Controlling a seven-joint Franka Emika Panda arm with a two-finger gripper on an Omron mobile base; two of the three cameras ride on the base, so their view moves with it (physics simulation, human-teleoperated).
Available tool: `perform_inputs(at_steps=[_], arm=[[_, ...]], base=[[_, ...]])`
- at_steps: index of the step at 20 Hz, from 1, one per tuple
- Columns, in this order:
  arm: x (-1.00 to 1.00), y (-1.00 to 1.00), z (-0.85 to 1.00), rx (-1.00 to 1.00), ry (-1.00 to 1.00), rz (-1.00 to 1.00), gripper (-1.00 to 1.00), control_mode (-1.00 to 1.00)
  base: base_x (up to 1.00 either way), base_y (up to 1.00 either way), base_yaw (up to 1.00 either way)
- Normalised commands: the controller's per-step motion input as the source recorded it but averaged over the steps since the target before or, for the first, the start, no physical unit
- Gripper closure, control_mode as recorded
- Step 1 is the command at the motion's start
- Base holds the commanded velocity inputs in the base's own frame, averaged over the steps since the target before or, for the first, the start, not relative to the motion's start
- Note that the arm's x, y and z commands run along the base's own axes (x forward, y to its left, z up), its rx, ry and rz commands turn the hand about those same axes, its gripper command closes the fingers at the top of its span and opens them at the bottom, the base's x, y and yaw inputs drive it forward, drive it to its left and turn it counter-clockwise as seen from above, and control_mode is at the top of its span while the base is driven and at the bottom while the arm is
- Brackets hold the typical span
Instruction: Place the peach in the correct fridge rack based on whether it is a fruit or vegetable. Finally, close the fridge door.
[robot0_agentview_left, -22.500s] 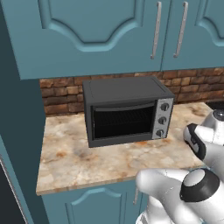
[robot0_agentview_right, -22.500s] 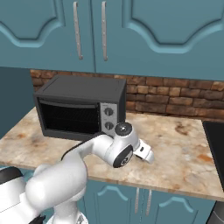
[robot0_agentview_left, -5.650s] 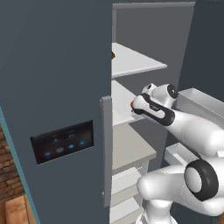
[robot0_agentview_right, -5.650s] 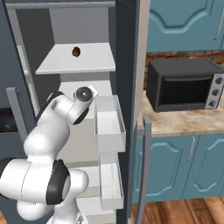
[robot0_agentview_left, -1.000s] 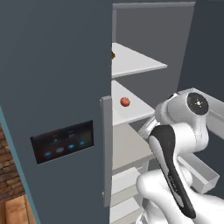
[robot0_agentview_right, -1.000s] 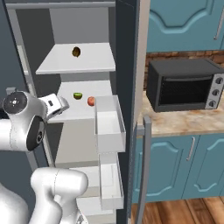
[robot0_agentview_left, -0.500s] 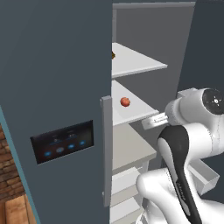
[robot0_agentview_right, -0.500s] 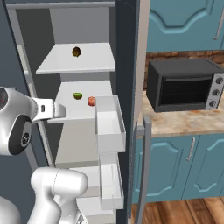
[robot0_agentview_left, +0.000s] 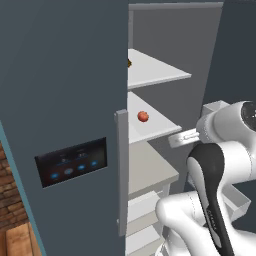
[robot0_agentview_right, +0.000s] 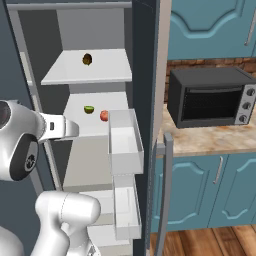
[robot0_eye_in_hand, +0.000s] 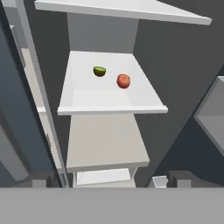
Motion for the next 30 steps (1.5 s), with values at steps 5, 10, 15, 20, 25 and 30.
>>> perform_inputs(at_steps=[5,10,15,20,25,30], arm=[[0.0,0.0,0.0,0.0,0.0,0.0,-1.0,1.0],[0.0,0.0,0.0,0.0,0.0,0.0,-1.0,1.0],[0.0,0.0,0.0,0.0,0.0,0.0,-1.0,1.0],[0.0,0.0,0.0,0.0,0.0,0.0,-1.0,1.0],[0.0,0.0,0.0,0.0,0.0,0.0,-1.0,1.0],[0.0,0.0,0.0,0.0,0.0,0.0,-1.0,1.0]], base=[[-0.12,0.0,-0.01],[-0.72,0.0,-0.08],[-0.77,-0.01,-0.09],[-0.5,-0.03,-0.03],[-0.16,-0.31,0.01],[-0.09,-0.51,0.09]])
